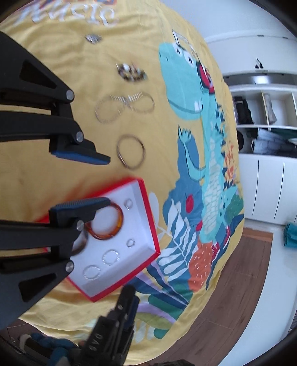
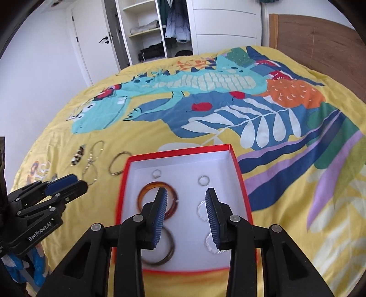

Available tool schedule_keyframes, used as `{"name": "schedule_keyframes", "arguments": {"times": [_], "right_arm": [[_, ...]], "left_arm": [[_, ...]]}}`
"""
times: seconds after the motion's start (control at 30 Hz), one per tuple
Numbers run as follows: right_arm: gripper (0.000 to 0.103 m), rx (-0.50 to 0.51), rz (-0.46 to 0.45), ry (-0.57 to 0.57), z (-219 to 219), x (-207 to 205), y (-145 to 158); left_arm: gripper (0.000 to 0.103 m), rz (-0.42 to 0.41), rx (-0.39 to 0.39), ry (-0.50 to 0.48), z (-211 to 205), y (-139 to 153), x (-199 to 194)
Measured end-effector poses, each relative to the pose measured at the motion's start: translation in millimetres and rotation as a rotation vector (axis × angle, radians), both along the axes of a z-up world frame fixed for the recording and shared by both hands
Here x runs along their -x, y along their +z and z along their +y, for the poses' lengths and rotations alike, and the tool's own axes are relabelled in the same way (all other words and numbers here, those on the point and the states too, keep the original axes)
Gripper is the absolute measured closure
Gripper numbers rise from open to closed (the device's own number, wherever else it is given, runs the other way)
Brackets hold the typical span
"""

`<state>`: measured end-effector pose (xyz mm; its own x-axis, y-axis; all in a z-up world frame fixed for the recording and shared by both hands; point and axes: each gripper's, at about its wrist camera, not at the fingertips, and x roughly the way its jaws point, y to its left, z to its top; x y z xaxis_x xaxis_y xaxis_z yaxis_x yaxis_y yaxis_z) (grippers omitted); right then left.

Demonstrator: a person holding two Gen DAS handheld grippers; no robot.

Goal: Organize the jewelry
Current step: 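Lift both open tools away from the box toward the remaining jewelry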

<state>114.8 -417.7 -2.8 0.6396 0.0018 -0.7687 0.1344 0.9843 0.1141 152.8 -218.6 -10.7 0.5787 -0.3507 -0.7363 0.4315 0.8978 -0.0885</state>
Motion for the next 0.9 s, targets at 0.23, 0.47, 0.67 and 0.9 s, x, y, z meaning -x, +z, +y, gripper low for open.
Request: {"name": "schedule_keyframes", "arguments": {"times": [0.23, 0.47, 0.67, 0.9], "right_arm": [[0.065, -0.011, -0.053, 0.019, 41.7, 38.9, 37.3], [0.063, -0.019, -0.084, 0.039, 81.5, 79.1, 60.3], [0.059, -0.009, -0.109, 0.063, 113.5, 115.2, 76.7], [0.056, 0.011, -0.128, 0.100, 144.3, 138.7, 88.9]], "left_arm": [[0.075, -0.018, -0.020, 0.081, 67.5, 27.8, 35.5], [0.067, -0.082, -0.019, 0.182, 129.3, 62.1, 88.6], [0.067, -0.152, -0.012, 0.231, 162.3, 87.3, 131.3], [0.066, -0.183, 0.005, 0.252, 186.6, 100.6, 162.9]]}}
